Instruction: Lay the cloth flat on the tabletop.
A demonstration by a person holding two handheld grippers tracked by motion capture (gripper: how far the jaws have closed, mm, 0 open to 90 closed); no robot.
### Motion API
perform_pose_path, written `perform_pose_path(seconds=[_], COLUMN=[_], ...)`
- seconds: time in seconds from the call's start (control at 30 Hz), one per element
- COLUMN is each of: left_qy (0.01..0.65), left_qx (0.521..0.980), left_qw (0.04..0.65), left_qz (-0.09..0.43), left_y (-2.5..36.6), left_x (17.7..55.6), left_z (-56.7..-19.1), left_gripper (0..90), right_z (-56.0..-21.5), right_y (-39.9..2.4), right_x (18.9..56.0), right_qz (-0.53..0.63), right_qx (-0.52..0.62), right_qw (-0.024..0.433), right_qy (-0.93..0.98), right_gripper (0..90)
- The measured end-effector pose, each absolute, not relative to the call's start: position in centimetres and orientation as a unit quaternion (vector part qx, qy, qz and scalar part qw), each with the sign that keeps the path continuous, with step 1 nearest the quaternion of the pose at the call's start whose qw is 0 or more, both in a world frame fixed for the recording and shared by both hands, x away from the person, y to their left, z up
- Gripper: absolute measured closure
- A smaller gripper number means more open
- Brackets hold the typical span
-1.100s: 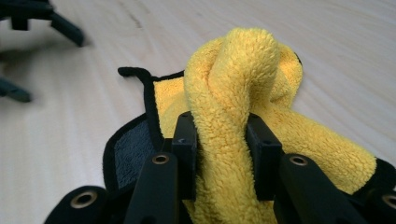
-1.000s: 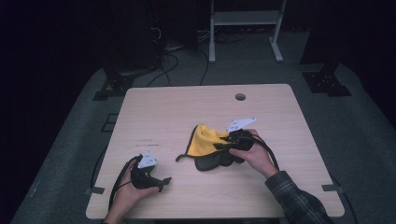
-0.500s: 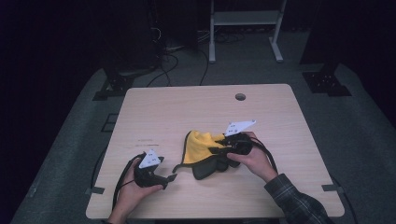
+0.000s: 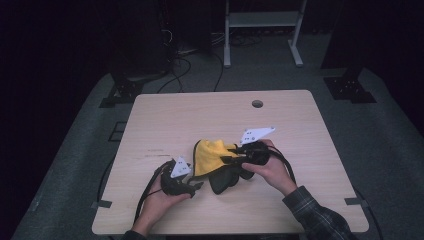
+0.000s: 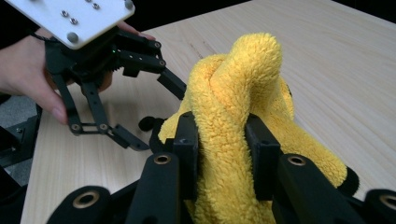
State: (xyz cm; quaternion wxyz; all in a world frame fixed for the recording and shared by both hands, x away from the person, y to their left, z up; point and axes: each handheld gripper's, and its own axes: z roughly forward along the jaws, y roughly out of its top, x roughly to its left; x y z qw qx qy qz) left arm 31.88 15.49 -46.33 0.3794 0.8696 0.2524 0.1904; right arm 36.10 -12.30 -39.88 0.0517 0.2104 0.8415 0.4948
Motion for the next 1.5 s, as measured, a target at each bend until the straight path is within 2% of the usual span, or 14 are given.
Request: perform_pose_path(seconds=[0.1, 0.2, 0.47, 0.53, 0.73, 0.97, 1.07, 1.5], left_qy=[0.255, 0.253, 0.284, 0.287, 0.305, 0.32, 0.322, 0.342], left_qx=[0.866, 0.868, 0.86, 0.86, 0.846, 0.83, 0.828, 0.814], left_qw=[0.382, 0.378, 0.393, 0.395, 0.415, 0.437, 0.439, 0.449], left_qz=[0.198, 0.199, 0.158, 0.15, 0.136, 0.133, 0.135, 0.139], left_y=[15.1, 14.8, 15.3, 15.5, 16.4, 17.5, 17.8, 19.6], left_x=[32.1, 32.2, 32.0, 32.0, 32.0, 32.0, 31.9, 32.1], left_z=[-46.2, -46.0, -45.3, -45.0, -44.4, -43.8, -43.6, -43.3], left_gripper=[25.1, 35.0, 76.0, 83.5, 86.5, 87.0, 87.0, 87.0], right_z=[-39.7, -39.6, -39.6, -39.7, -40.2, -41.7, -41.5, -43.4], right_y=[-12.3, -12.2, -12.3, -12.3, -12.2, -12.8, -13.7, -20.3], right_x=[36.0, 35.9, 36.0, 36.0, 36.5, 37.7, 37.6, 34.9], right_qz=[0.498, 0.499, 0.497, 0.496, 0.489, 0.476, 0.48, 0.461], right_qx=[0.211, 0.209, 0.211, 0.212, 0.218, 0.24, 0.244, 0.274], right_qw=[0.051, 0.051, 0.055, 0.055, 0.062, 0.06, 0.064, 0.064], right_qy=[0.84, 0.839, 0.84, 0.84, 0.842, 0.844, 0.84, 0.842], right_gripper=[69.1, 69.1, 69.1, 69.1, 67.7, 50.2, 47.3, 48.6])
